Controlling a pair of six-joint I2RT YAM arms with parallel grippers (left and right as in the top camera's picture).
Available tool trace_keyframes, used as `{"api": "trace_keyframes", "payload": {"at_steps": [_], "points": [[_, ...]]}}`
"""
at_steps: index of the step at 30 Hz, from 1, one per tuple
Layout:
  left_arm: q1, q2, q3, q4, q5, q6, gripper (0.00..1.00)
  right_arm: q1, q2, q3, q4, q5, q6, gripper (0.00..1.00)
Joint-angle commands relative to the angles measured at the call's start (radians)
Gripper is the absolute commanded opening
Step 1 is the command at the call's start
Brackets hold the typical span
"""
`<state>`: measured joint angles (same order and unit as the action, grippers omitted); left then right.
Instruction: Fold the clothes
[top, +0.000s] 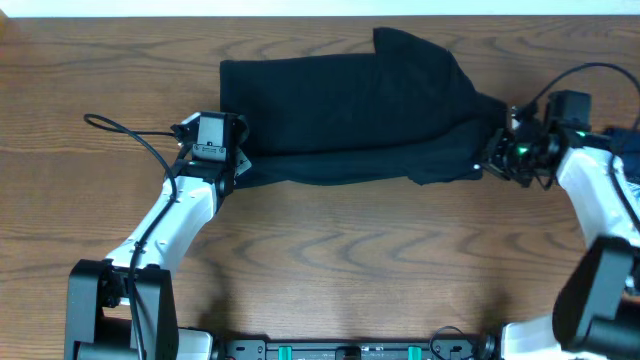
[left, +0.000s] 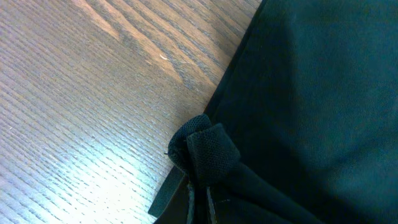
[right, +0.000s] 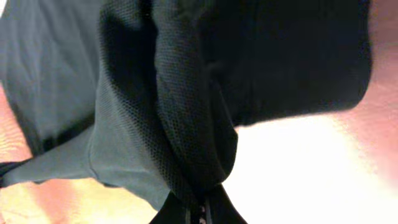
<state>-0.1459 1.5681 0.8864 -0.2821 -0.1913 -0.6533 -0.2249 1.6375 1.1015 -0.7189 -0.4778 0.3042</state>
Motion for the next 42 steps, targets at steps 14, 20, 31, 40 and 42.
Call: {"api": "trace_keyframes", "payload": {"at_steps": [14,20,31,40,42], "points": [[0.005,0.000,0.019,-0.011,-0.030,0.021,0.06,-0.013,-0.031,-0.003,-0.043,0.034,-0.040,0.01],[0.005,-0.066,0.034,-0.020,-0.031,0.084,0.06,-0.007,-0.031,0.054,-0.051,0.033,-0.079,0.01],[0.004,-0.400,0.042,-0.206,-0.046,0.111,0.06,0.064,-0.061,0.181,-0.170,0.094,-0.135,0.01],[-0.019,-0.549,0.042,-0.447,-0.046,0.106,0.06,0.076,-0.214,0.182,-0.244,0.161,-0.156,0.01],[-0.035,-0.575,0.042,-0.471,-0.047,0.106,0.06,0.076,-0.272,0.181,-0.259,0.191,-0.156,0.01]]}}
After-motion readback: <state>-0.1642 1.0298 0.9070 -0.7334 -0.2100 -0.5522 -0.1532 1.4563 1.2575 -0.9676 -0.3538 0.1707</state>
